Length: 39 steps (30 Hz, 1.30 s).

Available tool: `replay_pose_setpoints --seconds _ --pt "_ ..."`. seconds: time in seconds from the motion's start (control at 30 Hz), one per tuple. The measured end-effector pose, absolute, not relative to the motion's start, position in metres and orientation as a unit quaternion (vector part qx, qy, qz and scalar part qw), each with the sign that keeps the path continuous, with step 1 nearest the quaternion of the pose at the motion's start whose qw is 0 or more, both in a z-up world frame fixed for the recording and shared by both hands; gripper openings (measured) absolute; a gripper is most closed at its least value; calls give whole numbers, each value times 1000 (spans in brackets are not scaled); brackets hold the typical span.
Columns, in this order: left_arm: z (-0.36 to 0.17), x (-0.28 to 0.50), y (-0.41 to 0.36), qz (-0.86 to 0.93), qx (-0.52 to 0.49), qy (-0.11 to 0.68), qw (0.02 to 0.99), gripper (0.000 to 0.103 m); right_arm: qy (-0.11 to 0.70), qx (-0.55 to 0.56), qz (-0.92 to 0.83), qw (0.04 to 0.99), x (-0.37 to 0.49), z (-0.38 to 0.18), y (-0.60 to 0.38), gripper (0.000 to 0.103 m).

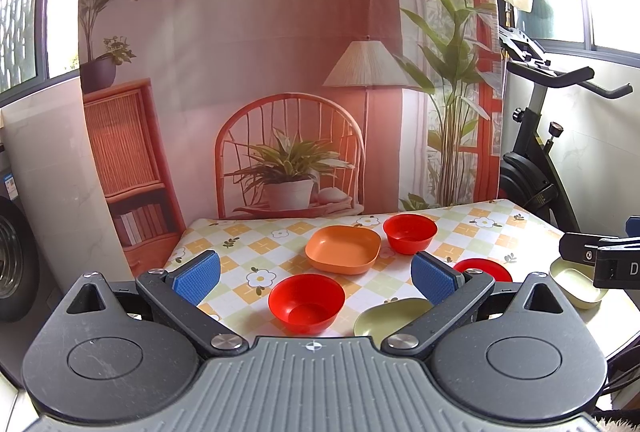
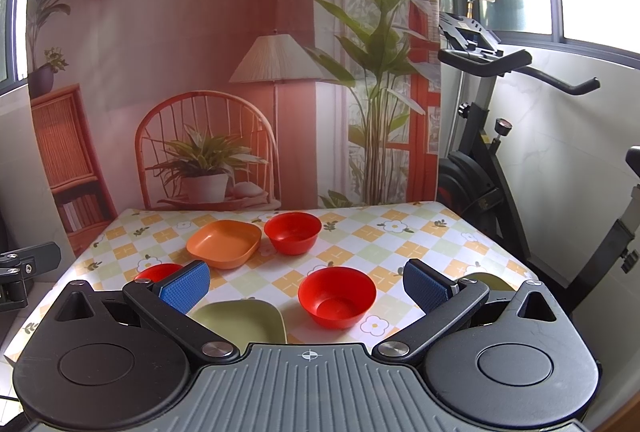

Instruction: Organize plates and bowls

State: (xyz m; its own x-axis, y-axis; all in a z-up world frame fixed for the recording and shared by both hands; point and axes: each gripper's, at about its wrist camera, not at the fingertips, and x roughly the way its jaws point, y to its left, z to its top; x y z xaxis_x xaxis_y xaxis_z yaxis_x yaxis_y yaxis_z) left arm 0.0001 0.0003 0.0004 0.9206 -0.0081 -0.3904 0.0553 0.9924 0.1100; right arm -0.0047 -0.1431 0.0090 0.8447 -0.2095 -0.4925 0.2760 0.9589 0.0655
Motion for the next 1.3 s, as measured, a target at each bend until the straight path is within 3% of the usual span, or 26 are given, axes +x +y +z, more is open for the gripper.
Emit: replay_pose_setpoints --seconds 1.3 --pt "0 1 0 -15 58 201 978 102 249 67 -127 958 -4 7 -143 103"
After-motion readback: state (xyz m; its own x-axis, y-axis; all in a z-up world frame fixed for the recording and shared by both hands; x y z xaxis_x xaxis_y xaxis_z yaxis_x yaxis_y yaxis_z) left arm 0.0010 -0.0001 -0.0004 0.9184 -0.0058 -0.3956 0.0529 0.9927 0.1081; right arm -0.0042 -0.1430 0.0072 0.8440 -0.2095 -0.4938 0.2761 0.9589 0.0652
